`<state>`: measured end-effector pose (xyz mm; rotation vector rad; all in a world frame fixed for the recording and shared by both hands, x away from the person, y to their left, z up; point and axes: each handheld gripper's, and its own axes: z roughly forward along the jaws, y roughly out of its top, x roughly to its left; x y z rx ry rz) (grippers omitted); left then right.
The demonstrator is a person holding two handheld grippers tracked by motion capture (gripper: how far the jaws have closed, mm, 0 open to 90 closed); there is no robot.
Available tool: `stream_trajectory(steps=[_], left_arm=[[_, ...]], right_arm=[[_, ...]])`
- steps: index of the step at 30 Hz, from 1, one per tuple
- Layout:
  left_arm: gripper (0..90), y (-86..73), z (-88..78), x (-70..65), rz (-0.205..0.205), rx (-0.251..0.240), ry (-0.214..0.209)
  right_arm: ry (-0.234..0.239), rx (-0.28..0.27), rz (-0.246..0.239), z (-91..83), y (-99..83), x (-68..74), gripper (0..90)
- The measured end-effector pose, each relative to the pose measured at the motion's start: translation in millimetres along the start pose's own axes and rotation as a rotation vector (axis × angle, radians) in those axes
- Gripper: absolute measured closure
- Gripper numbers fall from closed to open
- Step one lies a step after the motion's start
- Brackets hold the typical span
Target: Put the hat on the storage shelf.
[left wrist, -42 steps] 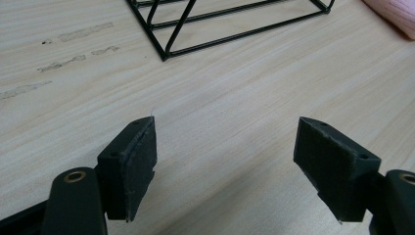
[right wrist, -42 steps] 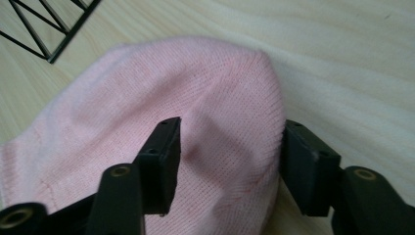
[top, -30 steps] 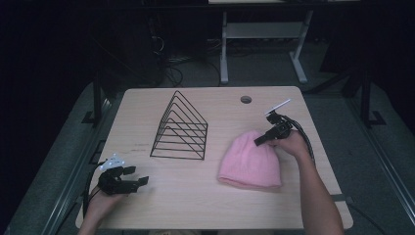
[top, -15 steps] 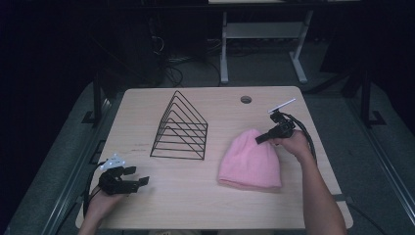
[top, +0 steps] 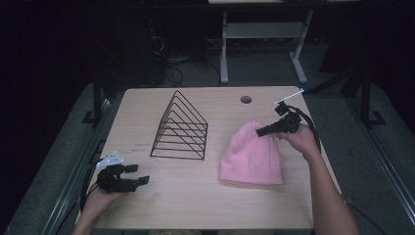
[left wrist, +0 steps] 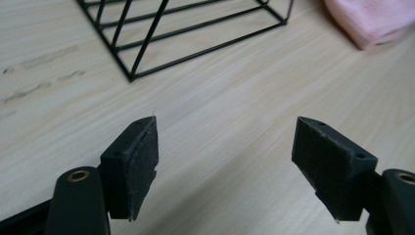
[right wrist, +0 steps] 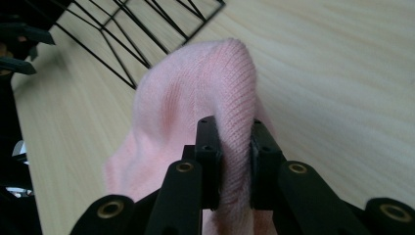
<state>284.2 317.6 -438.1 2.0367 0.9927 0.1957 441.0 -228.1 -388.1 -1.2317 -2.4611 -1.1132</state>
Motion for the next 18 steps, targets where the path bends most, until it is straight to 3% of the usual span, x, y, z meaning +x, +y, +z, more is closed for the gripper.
stream_trajectory(steps=[5, 8, 10, 18], left_arm=[[27.4, 13.7, -6.9, -1.2, 0.059, 0.038, -0.039], [27.4, 20.1, -10.6, -1.3, 0.073, 0.037, -0.052], [27.4, 30.4, -15.2, -1.6, 0.105, 0.040, -0.073], [27.4, 52.6, -21.0, -0.1, 0.148, 0.055, -0.106]], right_arm=[[0.007, -0.039, -0.056, -18.1, 9.4, 20.2, 78.3], [-0.001, -0.043, -0.083, -24.9, 12.6, 28.6, 78.3], [-0.006, -0.046, -0.114, -33.3, 17.3, 41.6, 78.3], [-0.020, -0.053, -0.198, -46.9, 30.8, 68.8, 78.5]])
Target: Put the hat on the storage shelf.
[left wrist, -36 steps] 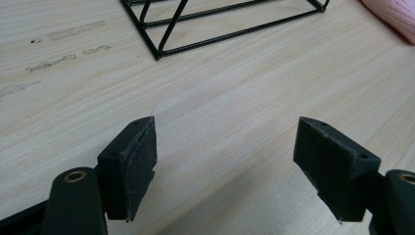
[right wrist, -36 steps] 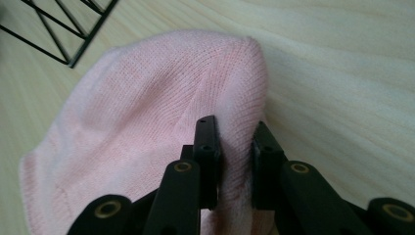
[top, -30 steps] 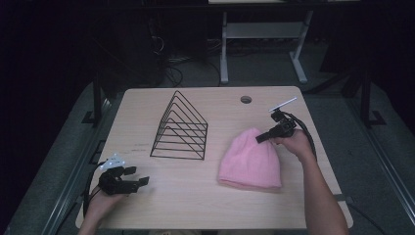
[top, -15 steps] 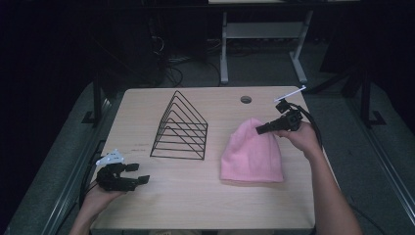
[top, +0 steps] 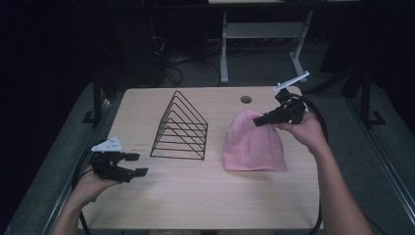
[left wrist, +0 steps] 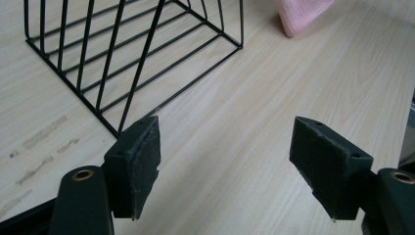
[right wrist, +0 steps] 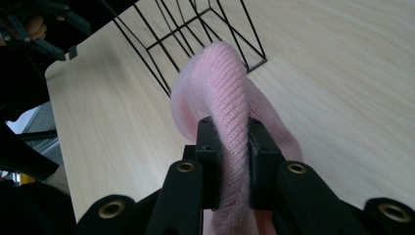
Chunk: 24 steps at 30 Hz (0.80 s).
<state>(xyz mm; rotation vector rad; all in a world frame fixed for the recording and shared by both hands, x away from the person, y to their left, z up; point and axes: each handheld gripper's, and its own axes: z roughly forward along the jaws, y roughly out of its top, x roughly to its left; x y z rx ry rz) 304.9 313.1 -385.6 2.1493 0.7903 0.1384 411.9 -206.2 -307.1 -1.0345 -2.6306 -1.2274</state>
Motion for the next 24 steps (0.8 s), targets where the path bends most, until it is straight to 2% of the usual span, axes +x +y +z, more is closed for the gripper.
stream_trajectory(steps=[4, 16, 24], left_arm=[[27.3, 7.3, -1.7, 2.0, 0.015, 0.014, -0.015], [27.2, 42.7, -16.6, 10.6, 0.069, 0.012, -0.052], [27.1, 65.2, -26.4, 13.9, 0.089, -0.002, -0.080]], right_arm=[[0.002, -0.003, -0.025, -3.9, 8.2, 6.9, 78.5], [0.004, -0.046, -0.103, -22.8, 45.5, 29.9, 78.7], [0.015, -0.063, -0.153, -30.8, 68.9, 46.5, 78.7]])
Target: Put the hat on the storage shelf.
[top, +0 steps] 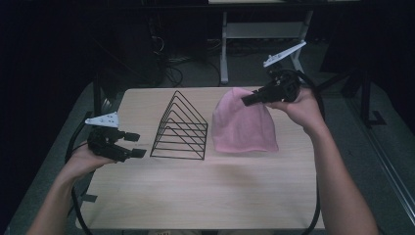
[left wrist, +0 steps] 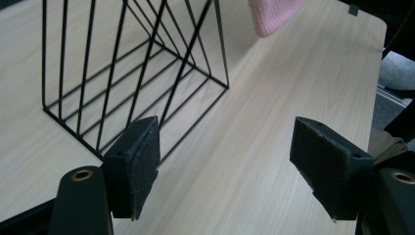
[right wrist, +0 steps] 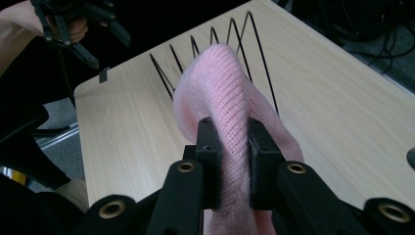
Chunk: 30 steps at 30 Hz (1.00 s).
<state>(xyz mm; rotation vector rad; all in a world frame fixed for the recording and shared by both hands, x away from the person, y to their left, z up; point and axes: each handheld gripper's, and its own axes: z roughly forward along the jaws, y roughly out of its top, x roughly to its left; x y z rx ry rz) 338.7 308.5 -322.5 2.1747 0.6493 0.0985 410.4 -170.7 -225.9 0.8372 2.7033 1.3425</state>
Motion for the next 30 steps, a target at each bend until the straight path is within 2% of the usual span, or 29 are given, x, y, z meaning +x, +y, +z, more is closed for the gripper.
stream_trajectory(steps=[5, 9, 14, 23, 30], left_arm=[[27.1, 13.1, -4.6, 0.3, 0.023, 0.001, -0.005], [27.1, 22.8, -7.4, 1.4, 0.035, -0.017, -0.021], [27.1, 33.4, -9.4, 2.4, 0.037, -0.026, -0.037], [26.8, 49.1, -7.3, 4.2, 0.056, -0.004, -0.054], [26.4, 63.7, -6.5, 4.7, 0.063, -0.011, -0.076]], right_arm=[[0.008, -0.010, -0.031, -2.9, 16.2, 9.1, 78.7], [0.012, -0.016, -0.058, -3.4, 29.3, 14.8, 78.7], [0.017, -0.015, -0.101, -1.4, 45.9, 24.0, 78.7], [0.060, -0.028, -0.133, 7.7, 68.5, 36.9, 78.7], [0.086, -0.046, -0.164, 13.2, 87.1, 47.1, 78.7]])
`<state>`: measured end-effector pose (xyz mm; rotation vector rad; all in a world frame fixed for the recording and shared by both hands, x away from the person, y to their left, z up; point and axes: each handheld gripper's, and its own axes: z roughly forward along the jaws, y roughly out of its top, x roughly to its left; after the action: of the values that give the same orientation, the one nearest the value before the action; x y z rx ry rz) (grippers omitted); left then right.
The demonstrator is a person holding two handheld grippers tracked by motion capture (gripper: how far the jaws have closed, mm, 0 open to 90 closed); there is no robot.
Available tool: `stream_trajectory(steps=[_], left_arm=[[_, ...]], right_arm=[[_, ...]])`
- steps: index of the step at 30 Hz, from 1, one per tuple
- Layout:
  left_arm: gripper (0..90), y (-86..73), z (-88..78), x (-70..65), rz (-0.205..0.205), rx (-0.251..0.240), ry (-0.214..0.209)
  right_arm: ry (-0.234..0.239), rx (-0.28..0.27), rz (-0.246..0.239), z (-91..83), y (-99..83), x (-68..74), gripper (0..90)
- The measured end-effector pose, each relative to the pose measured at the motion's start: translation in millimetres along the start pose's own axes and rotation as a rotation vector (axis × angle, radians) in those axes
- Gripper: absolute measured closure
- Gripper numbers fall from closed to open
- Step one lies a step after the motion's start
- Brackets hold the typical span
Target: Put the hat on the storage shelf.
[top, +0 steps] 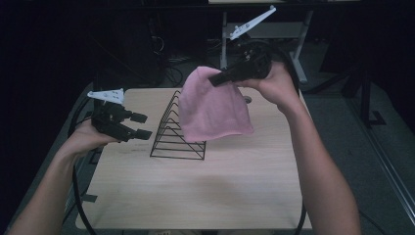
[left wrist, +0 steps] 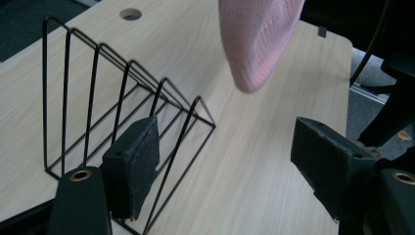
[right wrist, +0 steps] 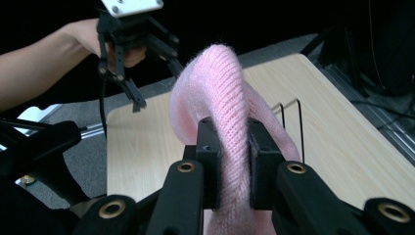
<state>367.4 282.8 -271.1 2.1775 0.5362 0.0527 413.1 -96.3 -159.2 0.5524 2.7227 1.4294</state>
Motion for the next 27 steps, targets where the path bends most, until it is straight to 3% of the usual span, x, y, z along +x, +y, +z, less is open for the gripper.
stream_trajectory(steps=[8, 12, 15, 18, 23, 27], left_arm=[[24.5, 16.6, 2.0, -0.2, 0.019, 0.000, -0.014], [23.9, 17.0, 5.3, 1.2, 0.015, -0.006, -0.035], [24.5, 16.5, 7.7, 2.9, 0.015, 0.018, -0.036], [31.1, 16.3, 9.1, 3.7, 0.013, 0.033, -0.040], [54.1, 15.8, 6.9, 7.9, -0.015, 0.030, -0.062], [72.1, 14.7, 3.1, 10.0, -0.021, 0.027, -0.035]], right_arm=[[0.032, -0.017, -0.035, 12.3, 22.7, 9.2, 78.6], [0.048, -0.024, -0.050, 20.4, 31.4, 11.8, 78.7], [0.060, -0.024, -0.066, 27.8, 36.8, 12.1, 78.7], [0.073, -0.021, -0.072, 36.0, 41.5, 13.3, 78.6], [0.093, -0.032, -0.069, 47.6, 47.9, 16.4, 78.7], [0.094, -0.045, -0.076, 54.5, 50.5, 15.4, 78.7]])
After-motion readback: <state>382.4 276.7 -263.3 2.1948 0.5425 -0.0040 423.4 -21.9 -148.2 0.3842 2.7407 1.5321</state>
